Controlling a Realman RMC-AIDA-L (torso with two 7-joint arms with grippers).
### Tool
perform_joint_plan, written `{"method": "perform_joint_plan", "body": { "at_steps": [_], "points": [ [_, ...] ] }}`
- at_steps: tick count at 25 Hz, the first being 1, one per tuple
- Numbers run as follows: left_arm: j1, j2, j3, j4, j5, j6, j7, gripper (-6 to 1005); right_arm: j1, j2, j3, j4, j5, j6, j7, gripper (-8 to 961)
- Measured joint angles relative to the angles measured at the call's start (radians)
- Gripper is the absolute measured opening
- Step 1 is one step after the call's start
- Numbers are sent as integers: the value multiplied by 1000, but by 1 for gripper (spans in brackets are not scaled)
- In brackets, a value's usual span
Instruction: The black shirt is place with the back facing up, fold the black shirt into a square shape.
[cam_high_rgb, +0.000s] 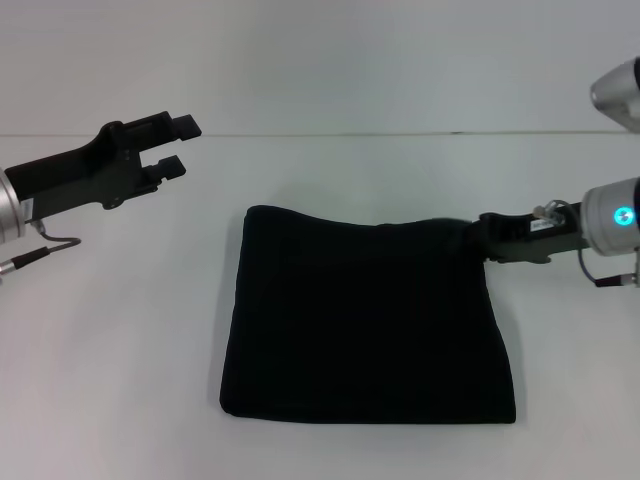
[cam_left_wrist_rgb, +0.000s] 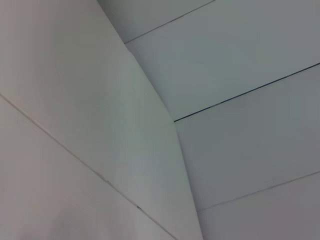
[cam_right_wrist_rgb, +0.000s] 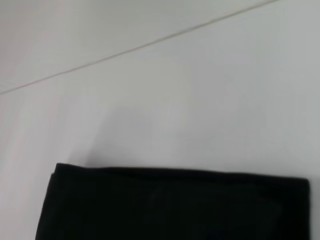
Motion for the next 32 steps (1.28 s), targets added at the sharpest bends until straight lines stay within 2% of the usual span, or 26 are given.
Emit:
{"method": "perform_joint_plan", "body": {
  "at_steps": [5, 9, 11, 17, 20, 24, 29, 32],
  "points": [
    [0, 0, 1, 0, 0, -8, 1, 686, 3, 18, 3, 18, 86, 98, -97, 420],
    [2, 0, 1, 0, 0, -9, 1, 685, -12, 19, 3, -18, 136, 77, -144, 419],
    [4, -1, 0, 0, 0, -9, 1, 685, -27, 10, 2, -54, 131, 47, -123, 420],
    [6, -2, -1, -1, 0, -13, 2, 684, -55, -38, 0, -90, 66, 31, -22, 419],
    [2, 1, -1, -9, 0, -13, 2, 683, -59, -46, 11, -109, 71, 16, -20, 413],
    [-1, 2, 2, -14, 0, -13, 2, 682, -48, -35, 17, -131, 88, -43, -20, 410],
    [3, 3, 0, -14, 0, -13, 2, 681, -32, -4, 16, -89, 127, -101, -22, 412],
    [8, 3, -1, -14, 0, -18, 1, 680, -34, 7, 17, -50, 142, -133, -26, 413]
  ]
}}
